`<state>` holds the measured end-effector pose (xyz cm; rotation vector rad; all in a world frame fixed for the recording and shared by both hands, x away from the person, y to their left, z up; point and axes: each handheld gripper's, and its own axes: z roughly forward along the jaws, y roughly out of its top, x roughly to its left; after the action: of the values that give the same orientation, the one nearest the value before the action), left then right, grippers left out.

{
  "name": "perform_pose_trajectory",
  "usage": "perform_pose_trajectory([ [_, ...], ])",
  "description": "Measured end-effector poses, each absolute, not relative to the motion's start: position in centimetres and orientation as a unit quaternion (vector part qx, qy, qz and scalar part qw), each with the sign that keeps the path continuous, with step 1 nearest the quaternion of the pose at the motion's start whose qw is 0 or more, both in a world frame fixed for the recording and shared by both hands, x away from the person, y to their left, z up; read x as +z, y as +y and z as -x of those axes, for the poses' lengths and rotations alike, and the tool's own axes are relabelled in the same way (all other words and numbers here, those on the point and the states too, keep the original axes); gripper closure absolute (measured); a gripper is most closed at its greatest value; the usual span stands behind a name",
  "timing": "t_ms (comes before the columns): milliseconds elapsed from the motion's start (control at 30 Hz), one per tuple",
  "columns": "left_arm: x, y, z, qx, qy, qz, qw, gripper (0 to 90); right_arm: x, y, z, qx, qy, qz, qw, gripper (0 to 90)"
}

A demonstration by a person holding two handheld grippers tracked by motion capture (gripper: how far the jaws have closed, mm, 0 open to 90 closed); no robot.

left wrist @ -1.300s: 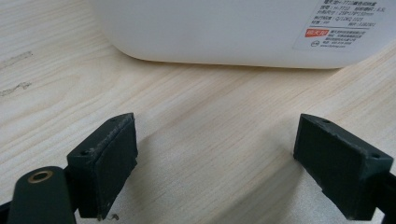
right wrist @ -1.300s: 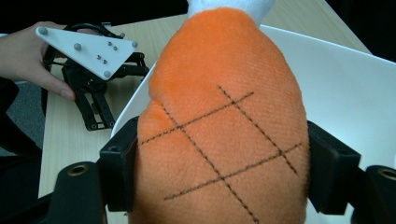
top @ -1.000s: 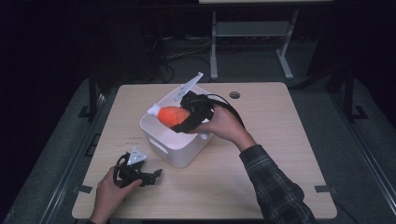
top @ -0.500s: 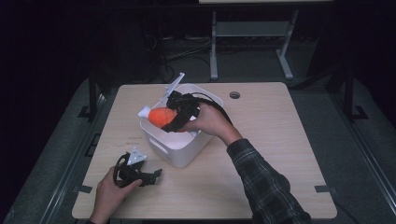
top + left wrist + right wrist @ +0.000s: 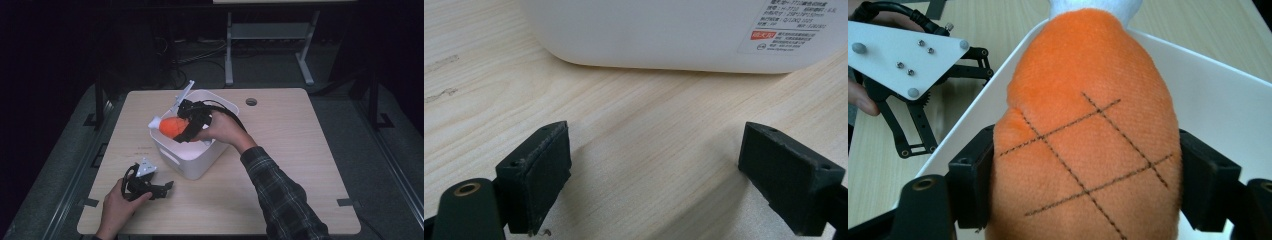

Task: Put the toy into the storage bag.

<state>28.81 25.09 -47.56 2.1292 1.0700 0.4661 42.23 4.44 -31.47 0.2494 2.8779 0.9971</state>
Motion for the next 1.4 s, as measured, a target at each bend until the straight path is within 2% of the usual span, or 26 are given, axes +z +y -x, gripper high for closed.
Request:
perform_pose_trajectory([
  [333, -47.6, 25.1, -28.8, 0.180, 0.412, -0.822, 0.349, 12.6, -32.2, 5.1, -42.3, 0.319, 0.944, -0.072, 0.043, 18.7],
  [500, -47.6, 25.1, -28.8, 0.180, 0.413, -0.822, 0.349, 12.6, -32.3, 5.2, -42.4, 0.319, 0.944, -0.074, 0.043, 13.6],
  [833, -47.6, 25.1, -28.8, 0.180, 0.412, -0.822, 0.349, 12.6, -31.8, 4.9, -42.0, 0.326, 0.941, -0.078, 0.046, 13.3],
  [1400, -47.5, 25.1, -28.8, 0.180, 0.413, -0.822, 0.349, 12.6, -30.5, -2.0, -40.7, 0.356, 0.924, -0.125, 0.064, 11.7],
])
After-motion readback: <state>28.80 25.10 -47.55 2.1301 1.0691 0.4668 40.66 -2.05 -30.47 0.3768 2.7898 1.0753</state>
